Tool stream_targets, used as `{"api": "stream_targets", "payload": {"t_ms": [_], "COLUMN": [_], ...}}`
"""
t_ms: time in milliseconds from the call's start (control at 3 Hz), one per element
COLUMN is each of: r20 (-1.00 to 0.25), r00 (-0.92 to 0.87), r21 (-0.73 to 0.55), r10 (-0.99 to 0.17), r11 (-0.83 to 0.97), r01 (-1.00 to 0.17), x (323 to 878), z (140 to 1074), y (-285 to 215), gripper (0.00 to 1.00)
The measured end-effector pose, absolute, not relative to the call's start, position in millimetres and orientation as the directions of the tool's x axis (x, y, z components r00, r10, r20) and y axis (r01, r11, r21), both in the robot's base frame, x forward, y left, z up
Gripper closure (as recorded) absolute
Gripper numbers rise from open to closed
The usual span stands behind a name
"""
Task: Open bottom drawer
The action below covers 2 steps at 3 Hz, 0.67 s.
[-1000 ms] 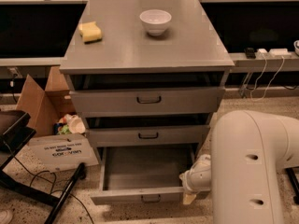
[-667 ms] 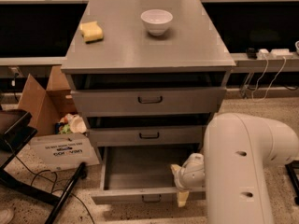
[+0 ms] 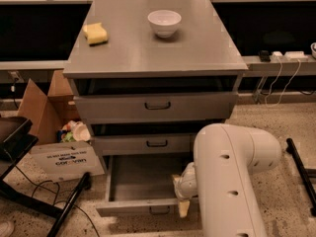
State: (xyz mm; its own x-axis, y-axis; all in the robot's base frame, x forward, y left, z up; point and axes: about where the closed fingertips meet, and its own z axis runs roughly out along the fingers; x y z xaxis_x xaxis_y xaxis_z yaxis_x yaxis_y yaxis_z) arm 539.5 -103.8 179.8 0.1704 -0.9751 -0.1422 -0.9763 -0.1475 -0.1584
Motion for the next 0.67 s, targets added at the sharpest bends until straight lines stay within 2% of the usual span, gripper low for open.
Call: {"api": "stream_targets", "payload": {"t_ms": [333, 667], "r20": [-0.113, -0.072], "r00": [0.146, 0.058], "r21": [-0.076, 0.032], "r10": [-0.983, -0.996], "r11": [-0.138, -0.06], "r01": [-0.988, -0.998], "x": [508, 464], "z": [153, 134], "y": [-123, -158], "gripper": [0.14, 0.38]}}
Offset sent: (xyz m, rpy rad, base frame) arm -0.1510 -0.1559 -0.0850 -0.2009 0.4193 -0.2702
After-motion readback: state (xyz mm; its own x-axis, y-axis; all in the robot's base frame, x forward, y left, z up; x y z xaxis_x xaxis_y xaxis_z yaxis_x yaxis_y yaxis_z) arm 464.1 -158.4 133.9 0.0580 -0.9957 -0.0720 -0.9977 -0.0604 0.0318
